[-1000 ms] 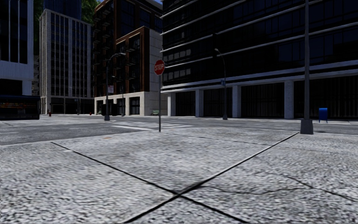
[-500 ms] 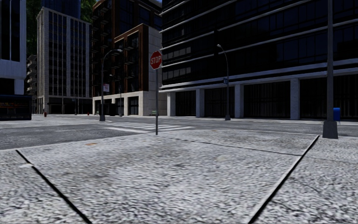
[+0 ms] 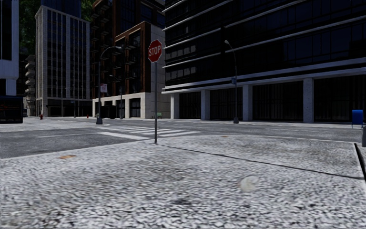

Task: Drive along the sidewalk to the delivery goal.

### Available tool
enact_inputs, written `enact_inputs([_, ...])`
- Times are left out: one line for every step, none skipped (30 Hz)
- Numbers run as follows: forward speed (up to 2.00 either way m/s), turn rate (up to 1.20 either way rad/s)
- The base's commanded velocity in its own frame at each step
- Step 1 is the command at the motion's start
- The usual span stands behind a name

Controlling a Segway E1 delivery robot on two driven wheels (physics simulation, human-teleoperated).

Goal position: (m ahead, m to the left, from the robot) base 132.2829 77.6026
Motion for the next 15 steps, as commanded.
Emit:
enact_inputs([1.97,0.00])
enact_inputs([1.97,0.00])
enact_inputs([1.97,0.00])
enact_inputs([1.96,0.00])
enact_inputs([1.96,-0.20])
enact_inputs([1.96,-0.31])
enact_inputs([1.96,-0.31])
enact_inputs([1.96,-0.39])
enact_inputs([1.96,-0.42])
enact_inputs([1.96,-0.43])
enact_inputs([1.96,-0.43])
enact_inputs([1.96,-0.43])
enact_inputs([1.96,-0.43])
enact_inputs([1.96,-0.43])
enact_inputs([1.96,-0.43])
